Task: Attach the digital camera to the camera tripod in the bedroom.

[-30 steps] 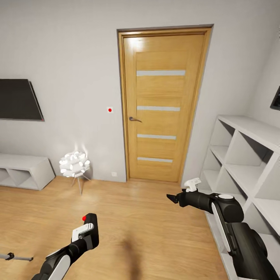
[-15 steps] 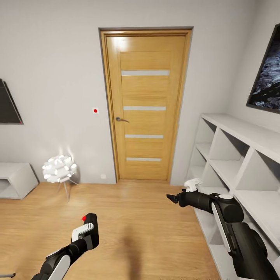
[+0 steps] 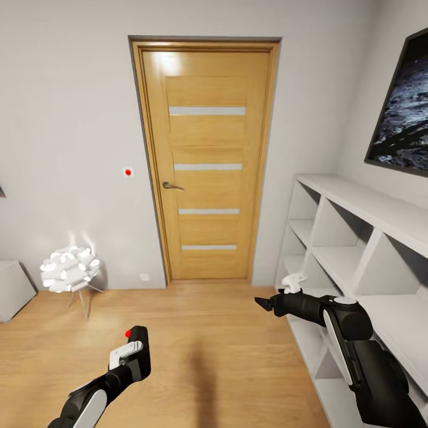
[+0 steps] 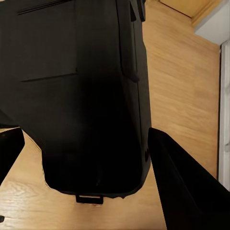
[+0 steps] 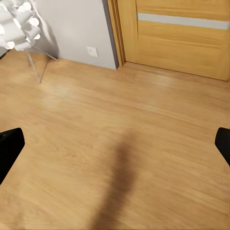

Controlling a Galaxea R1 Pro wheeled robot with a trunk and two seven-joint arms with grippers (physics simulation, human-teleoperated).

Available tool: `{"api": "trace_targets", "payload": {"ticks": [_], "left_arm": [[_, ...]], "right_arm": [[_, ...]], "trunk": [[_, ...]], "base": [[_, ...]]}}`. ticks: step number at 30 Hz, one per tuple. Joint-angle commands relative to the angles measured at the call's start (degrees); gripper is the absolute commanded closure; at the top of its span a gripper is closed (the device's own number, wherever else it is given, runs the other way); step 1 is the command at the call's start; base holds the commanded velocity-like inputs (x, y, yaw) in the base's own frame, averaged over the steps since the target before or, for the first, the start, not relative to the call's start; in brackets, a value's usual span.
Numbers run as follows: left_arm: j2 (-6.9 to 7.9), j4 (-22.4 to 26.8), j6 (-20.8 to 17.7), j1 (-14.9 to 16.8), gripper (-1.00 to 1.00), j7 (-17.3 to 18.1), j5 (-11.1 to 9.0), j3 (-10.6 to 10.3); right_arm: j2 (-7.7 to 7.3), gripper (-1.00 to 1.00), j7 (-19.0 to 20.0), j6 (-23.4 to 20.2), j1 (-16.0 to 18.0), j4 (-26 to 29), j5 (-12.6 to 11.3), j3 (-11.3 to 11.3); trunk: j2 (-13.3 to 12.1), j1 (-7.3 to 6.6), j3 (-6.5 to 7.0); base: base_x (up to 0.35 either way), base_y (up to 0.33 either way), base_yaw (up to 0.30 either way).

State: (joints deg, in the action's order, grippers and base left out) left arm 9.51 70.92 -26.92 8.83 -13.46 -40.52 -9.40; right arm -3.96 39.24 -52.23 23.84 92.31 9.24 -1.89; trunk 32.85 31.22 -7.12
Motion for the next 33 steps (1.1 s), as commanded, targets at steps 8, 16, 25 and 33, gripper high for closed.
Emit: {"api": "trace_targets", "payload": {"ticks": [8, 16, 25, 33], "left_arm": [[0.07, 0.10, -0.07, 0.05, 1.00, -0.43, -0.53, -0.10], [0.07, 0.10, 0.02, 0.03, 1.00, -0.43, -0.54, -0.10], [0.07, 0.10, 0.94, -0.01, 1.00, -0.40, -0.56, -0.09], [0.14, 0.10, 1.20, -0.03, 1.00, -0.43, -0.60, -0.09]], "right_arm": [[0.05, -1.00, 0.57, -0.16, 0.06, 0.06, 0.60, -0.05], [0.09, -1.00, 0.57, -0.16, 0.06, 0.06, 0.60, -0.05], [0.04, -1.00, 0.58, -0.16, 0.06, 0.06, 0.60, 0.99], [0.01, -1.00, 0.57, -0.16, 0.05, 0.06, 0.60, 1.52]], "trunk": [[0.09, 0.05, -0.11], [0.09, 0.05, -0.11], [0.09, 0.05, -0.11], [0.09, 0.05, -0.11]], "base": [[0.318, 0.000, -0.009], [0.324, 0.000, -0.002], [0.325, -0.052, 0.000], [0.315, -0.154, 0.064]]}}
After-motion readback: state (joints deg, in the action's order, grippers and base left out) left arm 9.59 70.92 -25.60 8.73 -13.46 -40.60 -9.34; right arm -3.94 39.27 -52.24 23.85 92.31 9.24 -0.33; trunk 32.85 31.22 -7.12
